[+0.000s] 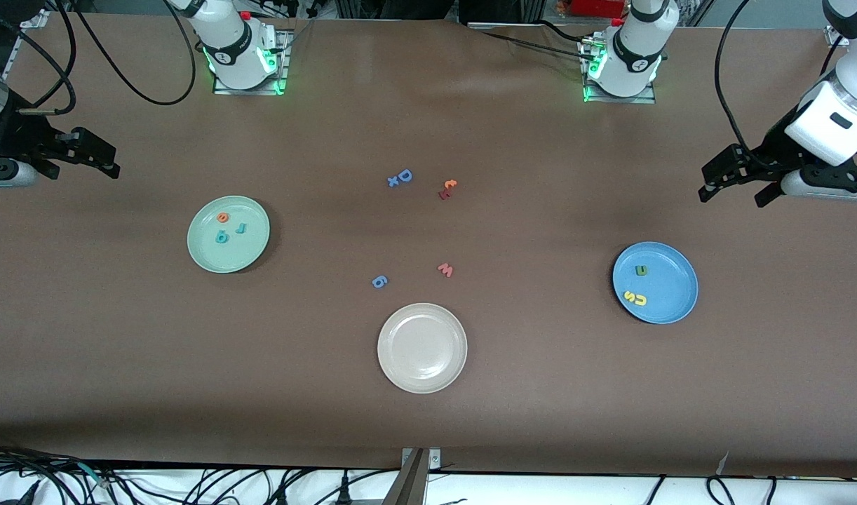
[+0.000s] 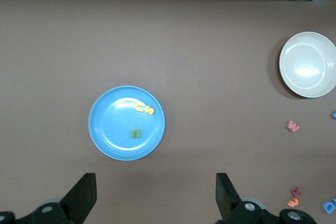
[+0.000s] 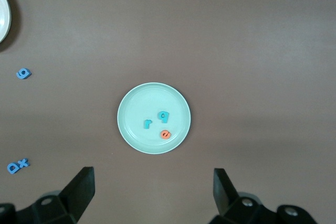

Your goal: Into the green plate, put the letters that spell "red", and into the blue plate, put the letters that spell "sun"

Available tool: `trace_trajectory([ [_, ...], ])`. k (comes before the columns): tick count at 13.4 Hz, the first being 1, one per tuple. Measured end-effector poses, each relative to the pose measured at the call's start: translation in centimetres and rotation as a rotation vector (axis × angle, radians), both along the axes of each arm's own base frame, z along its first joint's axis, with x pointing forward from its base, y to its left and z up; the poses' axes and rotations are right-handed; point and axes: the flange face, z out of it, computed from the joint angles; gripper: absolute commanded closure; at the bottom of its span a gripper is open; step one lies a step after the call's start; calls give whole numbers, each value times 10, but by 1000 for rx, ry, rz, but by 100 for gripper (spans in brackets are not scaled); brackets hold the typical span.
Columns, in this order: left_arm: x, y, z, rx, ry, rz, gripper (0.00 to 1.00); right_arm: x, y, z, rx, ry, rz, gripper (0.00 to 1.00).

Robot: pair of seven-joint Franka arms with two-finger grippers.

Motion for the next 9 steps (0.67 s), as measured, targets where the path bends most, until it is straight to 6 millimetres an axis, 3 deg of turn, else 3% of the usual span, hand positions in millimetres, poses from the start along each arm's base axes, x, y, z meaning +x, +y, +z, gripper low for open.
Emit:
trace_trajectory([
  [9,9,15,7,6,13,29,0,-4,1,-2,3,35,0,0],
])
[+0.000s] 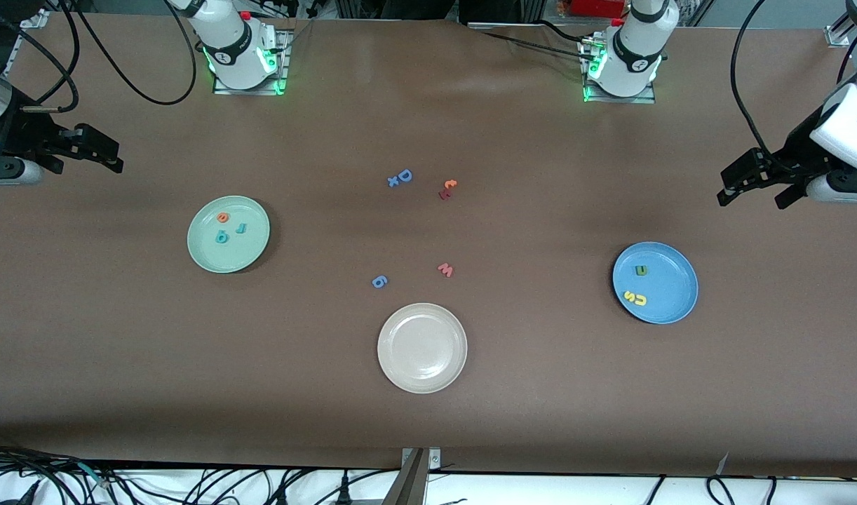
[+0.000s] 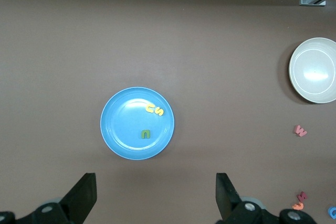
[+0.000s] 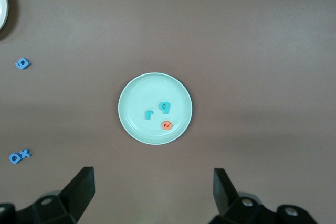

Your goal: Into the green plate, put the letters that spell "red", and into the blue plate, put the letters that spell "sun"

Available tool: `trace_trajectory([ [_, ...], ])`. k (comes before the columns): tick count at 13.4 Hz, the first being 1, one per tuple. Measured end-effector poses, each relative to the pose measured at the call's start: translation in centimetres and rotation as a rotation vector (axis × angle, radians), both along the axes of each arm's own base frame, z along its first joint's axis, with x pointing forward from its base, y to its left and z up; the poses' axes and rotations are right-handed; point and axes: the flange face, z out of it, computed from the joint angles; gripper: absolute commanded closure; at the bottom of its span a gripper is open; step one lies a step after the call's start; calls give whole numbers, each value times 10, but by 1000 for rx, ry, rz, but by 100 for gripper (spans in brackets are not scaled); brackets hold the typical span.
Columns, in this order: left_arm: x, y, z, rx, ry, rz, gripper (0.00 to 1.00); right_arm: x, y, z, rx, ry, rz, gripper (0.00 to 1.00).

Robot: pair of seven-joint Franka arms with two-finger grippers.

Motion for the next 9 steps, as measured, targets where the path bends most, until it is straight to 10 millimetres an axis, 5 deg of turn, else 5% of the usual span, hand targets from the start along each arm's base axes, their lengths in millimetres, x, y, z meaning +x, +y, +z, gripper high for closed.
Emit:
trace_trajectory([
  [9,1,-1,-2,2,18,-3,0,0,0,0,0,1,0,0],
])
